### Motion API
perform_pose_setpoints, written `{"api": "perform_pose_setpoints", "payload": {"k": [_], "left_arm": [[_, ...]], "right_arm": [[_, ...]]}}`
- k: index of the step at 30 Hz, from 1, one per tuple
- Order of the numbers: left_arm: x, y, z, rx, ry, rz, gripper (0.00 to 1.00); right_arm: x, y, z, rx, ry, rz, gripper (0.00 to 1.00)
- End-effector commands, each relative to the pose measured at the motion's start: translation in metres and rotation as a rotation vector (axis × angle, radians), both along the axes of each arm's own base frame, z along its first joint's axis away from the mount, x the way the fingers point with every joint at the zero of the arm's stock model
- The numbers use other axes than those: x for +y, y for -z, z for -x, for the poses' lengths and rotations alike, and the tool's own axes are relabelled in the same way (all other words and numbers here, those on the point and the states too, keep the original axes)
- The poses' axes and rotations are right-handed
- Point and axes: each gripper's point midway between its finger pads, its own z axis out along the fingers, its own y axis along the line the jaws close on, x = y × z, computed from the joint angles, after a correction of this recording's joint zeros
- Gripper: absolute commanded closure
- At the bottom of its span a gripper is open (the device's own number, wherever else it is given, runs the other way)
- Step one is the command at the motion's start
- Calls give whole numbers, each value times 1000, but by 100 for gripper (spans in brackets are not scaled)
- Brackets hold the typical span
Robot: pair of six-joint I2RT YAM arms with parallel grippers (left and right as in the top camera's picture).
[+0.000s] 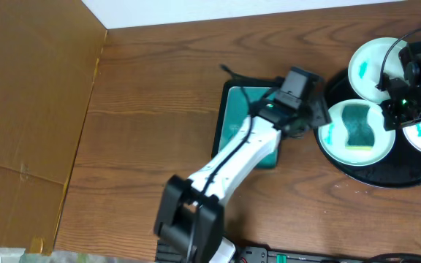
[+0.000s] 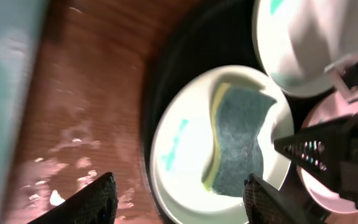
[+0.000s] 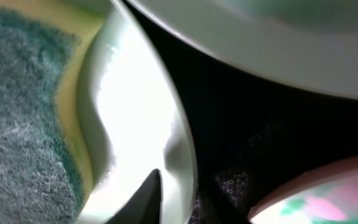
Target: Clean dirty plates on tray and stack at the side
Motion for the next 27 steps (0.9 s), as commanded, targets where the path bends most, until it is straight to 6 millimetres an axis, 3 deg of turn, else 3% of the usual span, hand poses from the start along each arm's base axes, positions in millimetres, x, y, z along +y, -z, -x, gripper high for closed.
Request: {"api": "perform_pose_setpoints", "payload": {"k": [1,2,9,15,24,27], "left_arm": [[-31,24,8,35,89,27,34],[-40,28,8,31,108,39,34],[-86,42,13,-36,223,54,34],[-84,56,2,-111,182,-56,34],[-95,88,-10,-145,187,-84,34],[-93,91,-11,-151,194,-103,41]], "right_arm": [[3,0,-3,0,15,3,93],[3,0,-2,0,15,3,95],[3,0,-3,3,29,4,90],[3,0,-3,3,29,4,90],[3,1,-3,0,28,4,89],[3,1,-3,-1,28,4,89]]}}
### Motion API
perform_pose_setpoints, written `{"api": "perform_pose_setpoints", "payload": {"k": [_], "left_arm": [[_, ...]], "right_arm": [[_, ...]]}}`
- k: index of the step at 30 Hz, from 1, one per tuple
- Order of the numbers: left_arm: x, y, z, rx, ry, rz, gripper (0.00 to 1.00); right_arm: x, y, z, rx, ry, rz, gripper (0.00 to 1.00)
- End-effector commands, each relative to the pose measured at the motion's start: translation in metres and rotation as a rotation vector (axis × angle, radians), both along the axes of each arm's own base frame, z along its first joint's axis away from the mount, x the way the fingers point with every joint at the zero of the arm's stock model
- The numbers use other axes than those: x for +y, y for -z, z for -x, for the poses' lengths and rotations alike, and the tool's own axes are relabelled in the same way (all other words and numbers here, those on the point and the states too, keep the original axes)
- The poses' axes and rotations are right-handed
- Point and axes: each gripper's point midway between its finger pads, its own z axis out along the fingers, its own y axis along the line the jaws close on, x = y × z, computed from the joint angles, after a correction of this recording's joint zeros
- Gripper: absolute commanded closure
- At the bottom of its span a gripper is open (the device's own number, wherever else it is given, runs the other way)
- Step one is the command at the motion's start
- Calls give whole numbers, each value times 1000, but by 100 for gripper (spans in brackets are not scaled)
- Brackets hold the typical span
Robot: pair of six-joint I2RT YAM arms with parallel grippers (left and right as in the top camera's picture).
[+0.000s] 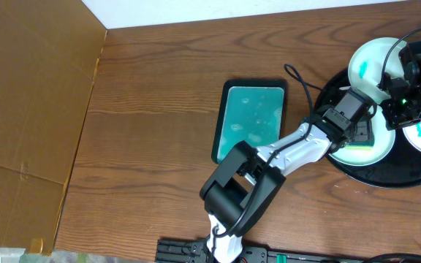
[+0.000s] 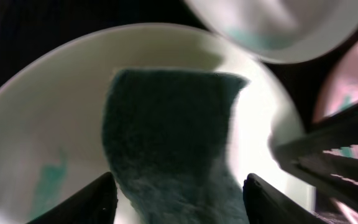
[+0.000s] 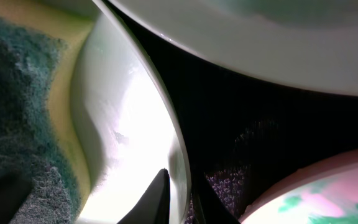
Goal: Clean dirty plates on tray and stack at the side
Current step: 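Scrub the mint-green plate with the sponge in the left gripper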
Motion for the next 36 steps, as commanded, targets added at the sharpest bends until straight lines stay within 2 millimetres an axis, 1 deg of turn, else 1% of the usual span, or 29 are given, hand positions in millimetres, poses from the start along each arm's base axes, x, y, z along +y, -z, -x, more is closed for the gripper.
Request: {"api": "perform_pose_setpoints", "payload": {"k": [1,3,6,9,10,12,13,16,18,19,21,24,26,28,30,33,36], "left_arm": [[6,5,-3,-31,12,-51,46],[6,5,-3,-33,15,-52,53],[6,6,-3,-34,21,-56,59],[7,6,-3,-35,25,-66,74],[11,7,-4,-41,14,-83,78],[23,9,-8,-61,-22,-143,81],[33,10,-10,-72,-47,-186,81],[61,10,-15,-114,-117,-321,81],[76,8,-18,-145,-139,-404,82],[82,7,-19,-163,-136,-444,85],[94,2,-24,-204,-129,-528,87],[103,-9,-28,-249,-140,-587,87],[103,-18,-31,-269,-150,-581,88],[100,-31,-34,-292,-161,-551,88],[93,-45,-35,-304,-164,-491,89],[72,-58,-28,-267,-157,-326,89],[40,-59,-18,-182,-121,-128,89]], "right_arm": [[5,0,-3,-3,3,-8,89],[5,0,-3,-6,3,-9,89],[5,0,-4,-9,3,-9,88],[5,0,-4,-9,3,-9,88],[5,0,-4,-9,3,-9,88],[5,0,-4,-9,3,-9,88],[5,0,-4,-8,3,-9,87],[5,0,-4,-8,3,-9,87],[5,0,-4,-8,3,-9,87],[5,0,-4,-8,3,-8,87],[5,0,-4,-8,3,-9,87],[5,0,-4,-8,3,-8,87],[5,0,-4,-8,3,-8,87],[5,0,-4,-8,3,-8,87],[5,0,-4,-8,3,-8,87],[5,0,-4,-8,3,-8,87],[5,0,-4,-8,3,-9,87]]}}
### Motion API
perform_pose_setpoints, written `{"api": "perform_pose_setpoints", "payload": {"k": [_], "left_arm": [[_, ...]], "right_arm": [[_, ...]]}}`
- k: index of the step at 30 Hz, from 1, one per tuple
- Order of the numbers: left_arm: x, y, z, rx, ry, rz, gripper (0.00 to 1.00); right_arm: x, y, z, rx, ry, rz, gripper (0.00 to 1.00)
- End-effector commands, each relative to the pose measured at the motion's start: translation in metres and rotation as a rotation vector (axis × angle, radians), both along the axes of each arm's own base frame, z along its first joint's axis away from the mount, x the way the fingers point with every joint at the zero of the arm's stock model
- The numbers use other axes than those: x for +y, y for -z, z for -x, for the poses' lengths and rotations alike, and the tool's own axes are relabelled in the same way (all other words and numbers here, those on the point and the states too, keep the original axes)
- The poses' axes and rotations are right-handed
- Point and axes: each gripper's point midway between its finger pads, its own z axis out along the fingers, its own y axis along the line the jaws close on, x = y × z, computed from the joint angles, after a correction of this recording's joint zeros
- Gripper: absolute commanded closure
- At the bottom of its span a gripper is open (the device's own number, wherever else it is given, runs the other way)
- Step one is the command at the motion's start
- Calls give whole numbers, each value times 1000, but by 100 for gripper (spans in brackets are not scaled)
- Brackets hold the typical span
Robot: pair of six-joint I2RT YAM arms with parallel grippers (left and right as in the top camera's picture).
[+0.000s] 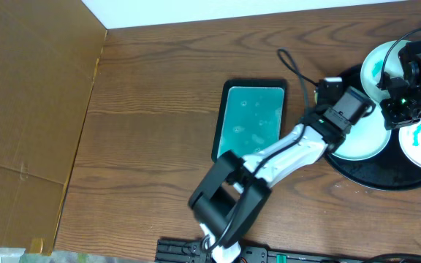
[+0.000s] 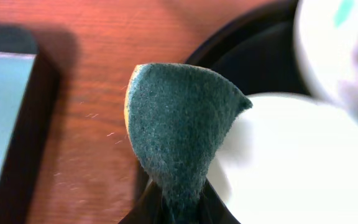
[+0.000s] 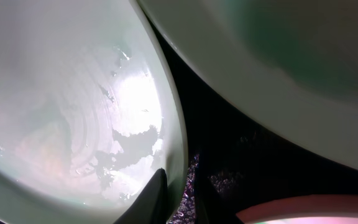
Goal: Clean dirty plates on tray and stack at the side
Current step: 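Scrub the mint-green plate with the sponge in the left gripper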
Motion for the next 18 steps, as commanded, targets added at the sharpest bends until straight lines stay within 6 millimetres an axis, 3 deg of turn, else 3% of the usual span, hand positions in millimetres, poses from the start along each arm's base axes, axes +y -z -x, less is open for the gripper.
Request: {"api": "perform_pose_setpoints", "payload": {"k": [1,4,8,12,15,18], "left_arm": [[-39,-8,14,102,52,260,88],[-62,4,26,194,99,368,87],[-61,36,30,265,59,355,85],[-55,53,37,307,56,308,62],[-53,50,35,286,128,262,34],[-48,43,31,258,176,226,34]], "right_arm": [[3,1,-2,-3,2,-1,87],[3,1,-2,-3,2,-1,87],[3,1,-2,-3,2,-1,87],[3,1,-2,-2,2,0,87],[3,1,-2,-3,2,0,87],[3,1,-2,-2,2,0,87]]}}
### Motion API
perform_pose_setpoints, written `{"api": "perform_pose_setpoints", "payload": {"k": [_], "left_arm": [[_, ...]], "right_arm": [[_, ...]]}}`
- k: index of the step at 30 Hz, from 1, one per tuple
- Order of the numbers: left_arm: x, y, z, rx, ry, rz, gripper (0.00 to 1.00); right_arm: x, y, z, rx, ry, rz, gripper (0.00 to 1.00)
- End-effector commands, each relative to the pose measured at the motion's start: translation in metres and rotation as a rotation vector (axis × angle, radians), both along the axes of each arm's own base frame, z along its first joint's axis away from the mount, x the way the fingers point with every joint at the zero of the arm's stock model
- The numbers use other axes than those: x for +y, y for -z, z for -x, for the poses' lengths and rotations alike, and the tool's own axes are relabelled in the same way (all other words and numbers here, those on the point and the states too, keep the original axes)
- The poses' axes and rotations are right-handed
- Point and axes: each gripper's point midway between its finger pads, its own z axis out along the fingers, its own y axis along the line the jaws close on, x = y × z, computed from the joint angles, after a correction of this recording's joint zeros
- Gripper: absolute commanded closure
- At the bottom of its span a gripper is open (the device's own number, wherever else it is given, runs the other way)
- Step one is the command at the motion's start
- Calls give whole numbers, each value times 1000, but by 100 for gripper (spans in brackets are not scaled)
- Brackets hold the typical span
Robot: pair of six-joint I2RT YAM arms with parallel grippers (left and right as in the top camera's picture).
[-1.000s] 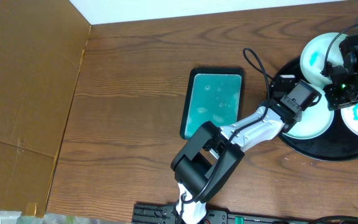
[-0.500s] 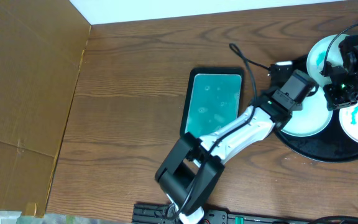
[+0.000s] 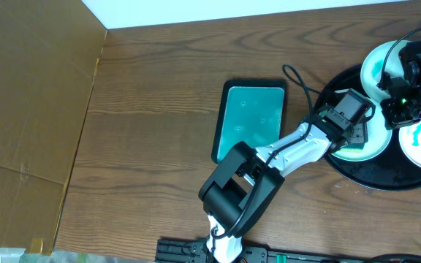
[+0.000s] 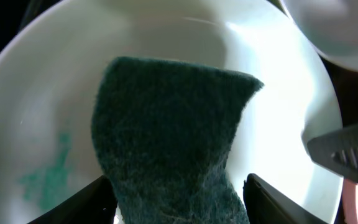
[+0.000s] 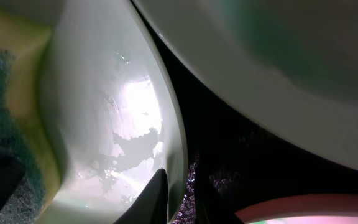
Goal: Clean dirty plates on tray and stack at the side
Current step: 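Scrub the mint-green plate with the sponge in the left gripper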
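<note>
On the black round tray (image 3: 386, 175) a white plate (image 3: 370, 148) holds a dark green sponge (image 4: 173, 137) with a yellow underside. My left gripper (image 4: 179, 202) hangs low over this plate with its fingers wide apart, open, and the sponge lies between them. A teal smear (image 4: 48, 174) marks the plate's left side. At the plate's right rim my right gripper (image 5: 176, 193) is shut, with the rim pinched between its fingers. In the right wrist view the sponge (image 5: 5, 155) shows at the left of the plate (image 5: 104, 93).
A second white plate (image 3: 377, 66) with a teal stain sits at the tray's back. A pink-rimmed plate with teal marks lies at its right. A black-framed teal rectangular tray (image 3: 251, 120) lies left of the round tray. Brown cardboard (image 3: 28, 88) covers the table's left.
My left gripper held the sponge pinched over the round tray's left edge; now it stands open low over the plate, with the sponge down on the plate. The right gripper keeps its hold.
The sponge lay on the plate with my open left gripper left of it and my right gripper on the rim. Then the open fingers were around the sponge. Then they held it pinched off the plate. Now the sponge is back on the plate.
</note>
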Motion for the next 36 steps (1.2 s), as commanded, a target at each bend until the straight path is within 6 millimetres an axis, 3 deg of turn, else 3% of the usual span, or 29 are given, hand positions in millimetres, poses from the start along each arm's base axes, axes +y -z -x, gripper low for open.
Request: {"api": "perform_pose_setpoints", "payload": {"k": [1,5,10,17,23,26,36], "left_arm": [[10,-14,-7,-57,56,-46,33],[37,-38,-17,-149,-19,-158,29],[33,-58,-16,-200,16,-159,29],[17,-34,-7,-188,59,-192,30],[16,-17,-9,-199,52,-237,43],[13,-16,-9,-206,55,-236,48],[-4,-15,5,-212,49,-213,48]], "right_arm": [[3,1,-2,-2,2,-1,87],[3,1,-2,-2,2,-1,85],[4,1,-2,-3,2,-1,85],[4,1,-3,-3,2,-1,84],[4,1,-2,-3,2,-1,84],[3,1,-2,-3,2,-1,84],[4,1,-2,-3,2,-1,83]]}}
